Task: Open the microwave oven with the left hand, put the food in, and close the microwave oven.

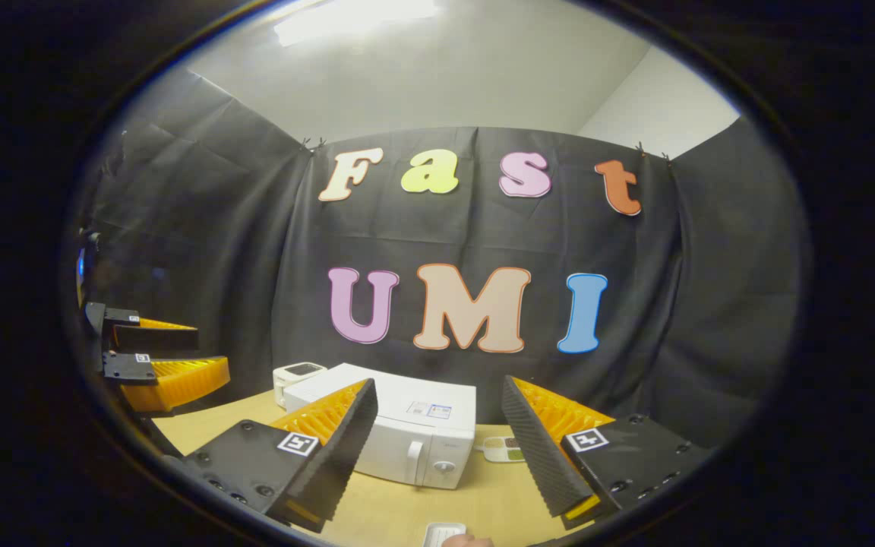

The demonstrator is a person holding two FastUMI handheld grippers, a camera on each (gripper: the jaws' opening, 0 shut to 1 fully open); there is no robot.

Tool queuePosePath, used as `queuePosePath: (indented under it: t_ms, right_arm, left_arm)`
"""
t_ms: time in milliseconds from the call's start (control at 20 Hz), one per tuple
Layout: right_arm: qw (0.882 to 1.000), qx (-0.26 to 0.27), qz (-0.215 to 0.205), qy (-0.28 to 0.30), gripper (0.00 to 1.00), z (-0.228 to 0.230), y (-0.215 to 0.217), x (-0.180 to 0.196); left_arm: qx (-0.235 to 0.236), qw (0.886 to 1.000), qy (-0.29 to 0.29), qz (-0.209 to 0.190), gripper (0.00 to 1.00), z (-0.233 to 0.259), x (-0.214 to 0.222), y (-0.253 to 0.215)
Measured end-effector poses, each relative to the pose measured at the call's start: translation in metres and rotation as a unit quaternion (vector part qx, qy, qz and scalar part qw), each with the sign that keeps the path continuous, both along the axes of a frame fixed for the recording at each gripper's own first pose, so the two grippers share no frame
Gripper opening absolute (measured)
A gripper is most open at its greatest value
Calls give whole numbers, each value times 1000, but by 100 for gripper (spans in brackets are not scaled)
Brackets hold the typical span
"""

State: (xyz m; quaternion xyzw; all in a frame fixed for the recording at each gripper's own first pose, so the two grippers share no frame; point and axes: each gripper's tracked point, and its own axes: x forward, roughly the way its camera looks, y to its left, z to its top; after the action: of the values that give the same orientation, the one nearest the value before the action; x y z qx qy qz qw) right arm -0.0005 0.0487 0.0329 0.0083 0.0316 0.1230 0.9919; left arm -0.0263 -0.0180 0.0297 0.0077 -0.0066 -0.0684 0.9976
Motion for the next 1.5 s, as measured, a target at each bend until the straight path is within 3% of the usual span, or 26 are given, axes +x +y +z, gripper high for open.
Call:
queuePosePath:
  t_ms: [100,500,1450,1500]
  right_arm:
    - [1000,-1,0,-2,96,2,-1,-1]
    - [1000,-2,-1,-7,96,6,-3,-10]
    - [1000,2,2,-8,96,6,-5,-16]
    - [1000,2,4,-8,96,6,-4,-16]
  left_arm:
    - [-7,1000,4,4,100,-1,-1,2]
    - [-17,1000,13,15,97,-5,-8,6]
    - [-7,999,12,30,100,-3,-18,12]
    - [-7,999,11,29,97,-2,-17,12]
